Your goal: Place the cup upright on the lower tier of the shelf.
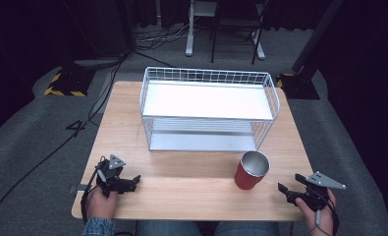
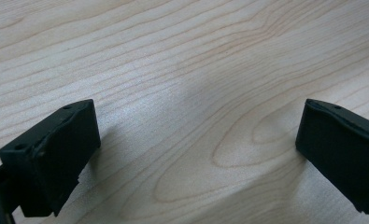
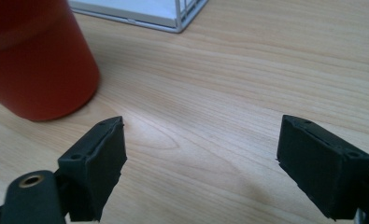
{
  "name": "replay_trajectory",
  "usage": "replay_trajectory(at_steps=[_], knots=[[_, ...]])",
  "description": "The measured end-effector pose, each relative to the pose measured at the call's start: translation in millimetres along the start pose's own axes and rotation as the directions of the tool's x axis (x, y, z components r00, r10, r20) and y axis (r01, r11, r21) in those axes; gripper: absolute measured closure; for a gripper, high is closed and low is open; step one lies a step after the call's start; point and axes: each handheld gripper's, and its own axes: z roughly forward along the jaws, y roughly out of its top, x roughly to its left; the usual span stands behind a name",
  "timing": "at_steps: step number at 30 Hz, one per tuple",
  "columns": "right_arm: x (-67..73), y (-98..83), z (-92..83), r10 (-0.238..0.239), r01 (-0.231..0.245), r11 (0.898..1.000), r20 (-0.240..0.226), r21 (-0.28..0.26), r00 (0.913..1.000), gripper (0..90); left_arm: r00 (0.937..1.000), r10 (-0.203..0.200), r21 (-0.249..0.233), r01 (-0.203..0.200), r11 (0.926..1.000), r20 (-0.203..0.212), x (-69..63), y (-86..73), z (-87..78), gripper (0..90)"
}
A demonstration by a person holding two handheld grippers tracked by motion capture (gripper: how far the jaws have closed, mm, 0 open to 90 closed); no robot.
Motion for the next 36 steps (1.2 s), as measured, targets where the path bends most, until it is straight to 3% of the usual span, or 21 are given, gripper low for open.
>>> replay_trajectory(at_steps=[10, 20, 26, 36], knots=[[19.9, -2.3, -24.8, -0.002, -0.003, 0.996, -0.053, -0.094, 0.9986, 16.2, 1.0, 0.007, 0.002, -0.007, 1.0, 0.006, 0.7, 0.8, 0.4, 0.1], [34.2, -4.9, -35.8, -0.003, -0.022, 0.979, -0.122, -0.203, 0.9925, 16.0, 0.9999, 0.008, 0.002, -0.008, 1.0, 0.008, 1.3, 1.6, 1.2, 0.1], [42.6, -3.7, -37.4, -0.02, -0.015, 0.974, -0.151, -0.227, 0.9884, 16.0, 0.9999, 0.009, 0.001, -0.009, 1.0, 0.007, 1.3, 1.6, 1.2, 0.1], [61.4, -0.3, -32.4, -0.01, -0.028, 0.978, -0.18, -0.206, 0.9837, 16.0, 0.9999, 0.008, 0.002, -0.008, 1.0, 0.008, 1.2, 1.6, 1.2, 0.1]])
